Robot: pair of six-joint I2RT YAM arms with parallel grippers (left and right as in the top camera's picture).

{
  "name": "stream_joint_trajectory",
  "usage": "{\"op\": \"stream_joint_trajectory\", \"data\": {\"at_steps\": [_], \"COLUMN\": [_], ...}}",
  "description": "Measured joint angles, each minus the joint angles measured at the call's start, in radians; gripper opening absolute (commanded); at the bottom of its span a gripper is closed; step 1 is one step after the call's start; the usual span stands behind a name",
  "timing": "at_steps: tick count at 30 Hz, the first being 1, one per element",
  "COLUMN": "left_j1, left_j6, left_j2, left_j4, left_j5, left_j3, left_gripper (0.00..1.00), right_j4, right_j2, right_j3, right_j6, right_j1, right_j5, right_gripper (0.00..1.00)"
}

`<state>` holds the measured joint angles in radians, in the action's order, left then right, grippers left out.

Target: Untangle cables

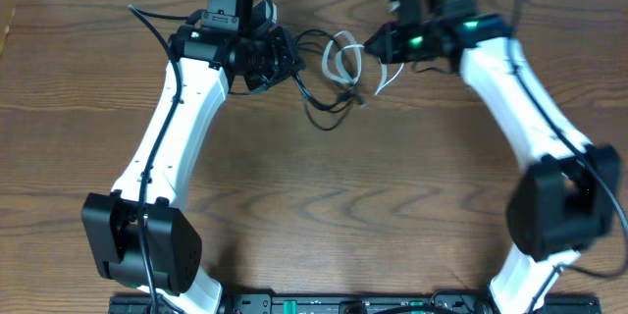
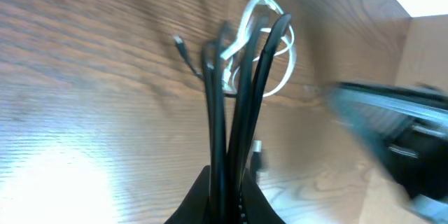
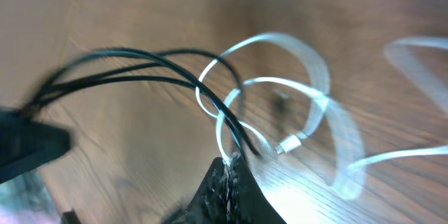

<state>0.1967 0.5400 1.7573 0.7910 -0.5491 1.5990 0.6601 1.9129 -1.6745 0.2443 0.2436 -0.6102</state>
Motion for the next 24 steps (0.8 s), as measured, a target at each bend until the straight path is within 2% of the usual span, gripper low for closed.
{"op": "stream_joint_trajectory", "data": {"at_steps": [9, 12, 15, 17, 18, 24], "left_j1": [-0.016, -0.016, -0.016, -0.016, -0.016, -0.016], "left_j6": [-0.075, -0.129, -0.206, -0.253, -0.275, -0.365], "left_j2": [0.000, 0.000, 0.000, 0.000, 0.000, 0.000], "left_j4": [0.021, 0.007, -0.018, -0.029, -0.034, -0.069], "left_j5": [0.005, -0.044, -0.141, -0.211, -0.245, -0.420], "left_j3": [0.000, 0.000, 0.000, 0.000, 0.000, 0.000], "left_gripper": [0.08, 0.08, 0.07, 0.08, 0.08, 0.08], "right_j4": [0.034, 0.052, 0.077, 0.080, 0.082, 0.084], "right_j2": [-0.170, -0.182, -0.169, -0.150, -0.137, -0.038], "right_j3": [0.000, 0.000, 0.000, 0.000, 0.000, 0.000], "right_j6": [-0.017, -0.021, -0.036, -0.054, -0.063, -0.105], "right_j1": [-0.071, -0.068, -0.056, -0.043, -0.035, -0.003], "right_j5": [0.000, -0.002, -0.010, -0.038, -0.053, -0.191], "right_gripper": [0.01, 0.02, 0.14, 0.29, 0.32, 0.29]}}
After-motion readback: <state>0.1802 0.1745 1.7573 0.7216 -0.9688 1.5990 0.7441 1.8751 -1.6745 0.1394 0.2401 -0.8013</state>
